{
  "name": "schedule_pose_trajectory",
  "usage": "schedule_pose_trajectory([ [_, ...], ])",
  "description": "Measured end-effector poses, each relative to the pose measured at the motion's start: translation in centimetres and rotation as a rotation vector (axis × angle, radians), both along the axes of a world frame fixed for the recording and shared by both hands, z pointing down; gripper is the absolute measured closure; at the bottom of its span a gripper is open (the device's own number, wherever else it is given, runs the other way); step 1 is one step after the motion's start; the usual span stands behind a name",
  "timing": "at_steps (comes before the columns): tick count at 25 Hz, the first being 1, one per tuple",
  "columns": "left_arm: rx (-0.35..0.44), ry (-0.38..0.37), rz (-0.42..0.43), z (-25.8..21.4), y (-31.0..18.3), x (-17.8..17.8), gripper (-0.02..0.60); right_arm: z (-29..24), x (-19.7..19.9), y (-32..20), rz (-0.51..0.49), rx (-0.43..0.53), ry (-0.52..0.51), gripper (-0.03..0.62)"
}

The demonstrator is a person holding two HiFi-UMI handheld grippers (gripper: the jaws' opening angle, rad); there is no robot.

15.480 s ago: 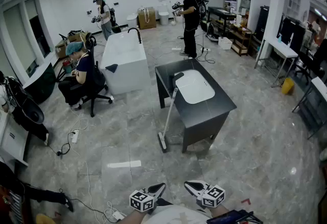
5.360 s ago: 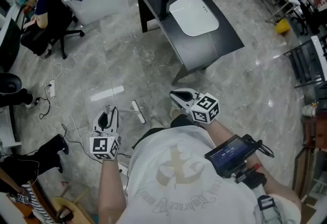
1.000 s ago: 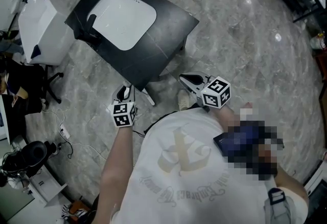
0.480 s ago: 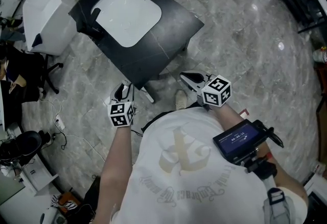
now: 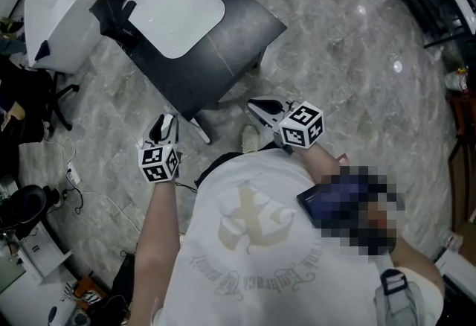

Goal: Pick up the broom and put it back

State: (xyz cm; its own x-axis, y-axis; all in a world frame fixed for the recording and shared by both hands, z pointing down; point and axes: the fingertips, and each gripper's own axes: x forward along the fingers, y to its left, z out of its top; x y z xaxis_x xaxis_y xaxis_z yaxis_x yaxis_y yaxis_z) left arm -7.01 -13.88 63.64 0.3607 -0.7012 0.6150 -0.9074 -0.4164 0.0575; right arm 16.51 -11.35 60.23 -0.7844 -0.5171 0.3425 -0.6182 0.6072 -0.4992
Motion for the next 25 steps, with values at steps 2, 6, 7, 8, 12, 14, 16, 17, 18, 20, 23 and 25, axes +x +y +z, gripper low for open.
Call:
schedule_pose_trajectory([
  [2,0.010,0.008,-0.003,-0.3,0.6,-0.3,0.422,-0.1,-0.6,0.5,-0.013,0.005,0.002,0.577],
  [6,0.008,0.063,-0.045,-0.2,1.7,0.3,0.422,0.1,-1.0,0.7,-0.049,0.008,0.009,0.577],
  [7,0.009,0.080,-0.055,-0.4,1.9,0.4,0.422,0.1,-1.2,0.8,-0.061,0.008,0.015,0.577],
  [8,0.011,0.095,-0.062,-0.6,2.1,0.5,0.422,0.1,-1.4,0.9,-0.076,0.009,0.021,0.577],
  [12,0.031,0.141,-0.089,-1.5,2.8,0.8,0.423,0.0,-2.8,1.4,-0.138,0.010,0.039,0.577],
  [14,0.042,0.160,-0.093,-2.0,3.5,1.1,0.426,-0.3,-3.5,1.8,-0.163,0.015,0.042,0.577],
  [16,0.051,0.167,-0.099,-2.4,4.6,1.1,0.443,-0.9,-4.2,2.3,-0.189,0.033,0.052,0.577],
  [17,0.054,0.169,-0.106,-2.5,5.2,1.0,0.455,-1.1,-4.6,2.5,-0.201,0.050,0.062,0.577],
  [18,0.058,0.171,-0.115,-2.6,5.8,0.9,0.471,-1.4,-5.0,2.6,-0.212,0.070,0.075,0.577],
  [20,0.062,0.176,-0.133,-2.5,7.1,0.8,0.514,-1.7,-5.4,2.7,-0.230,0.111,0.100,0.577],
  [23,0.061,0.190,-0.159,-2.8,9.3,0.4,0.562,-2.4,-6.2,3.2,-0.260,0.150,0.113,0.577],
  [25,0.059,0.206,-0.167,-3.2,11.1,0.0,0.569,-3.0,-7.1,4.1,-0.278,0.166,0.117,0.577],
])
